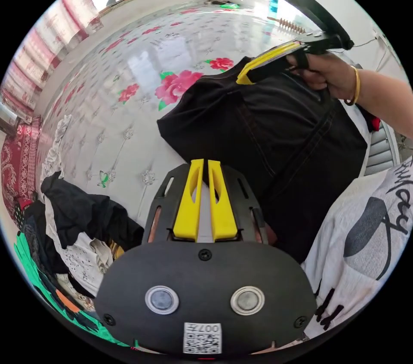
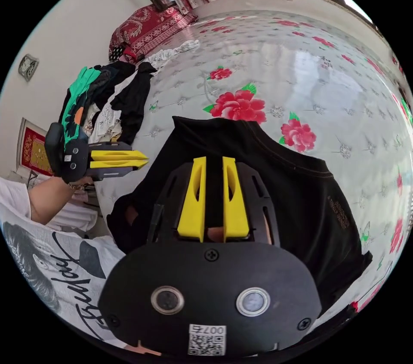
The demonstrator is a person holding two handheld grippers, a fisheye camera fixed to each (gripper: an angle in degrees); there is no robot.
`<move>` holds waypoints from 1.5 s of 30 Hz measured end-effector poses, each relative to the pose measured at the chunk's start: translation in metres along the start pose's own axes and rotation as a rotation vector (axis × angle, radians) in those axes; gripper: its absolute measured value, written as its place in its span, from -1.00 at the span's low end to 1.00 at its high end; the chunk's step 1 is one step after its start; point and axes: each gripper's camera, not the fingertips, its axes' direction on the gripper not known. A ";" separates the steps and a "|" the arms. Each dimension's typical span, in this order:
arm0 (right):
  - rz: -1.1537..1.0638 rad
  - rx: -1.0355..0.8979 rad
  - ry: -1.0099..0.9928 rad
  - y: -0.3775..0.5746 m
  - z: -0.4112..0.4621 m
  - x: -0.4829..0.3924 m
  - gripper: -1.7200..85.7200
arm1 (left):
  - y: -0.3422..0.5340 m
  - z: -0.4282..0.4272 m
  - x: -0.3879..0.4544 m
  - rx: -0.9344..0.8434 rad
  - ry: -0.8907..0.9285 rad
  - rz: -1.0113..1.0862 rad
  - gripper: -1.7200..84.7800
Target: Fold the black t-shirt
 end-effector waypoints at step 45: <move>1.161 0.276 0.256 0.377 -0.250 0.248 -0.81 | -0.014 -0.004 -0.028 -0.009 0.082 -0.315 -0.98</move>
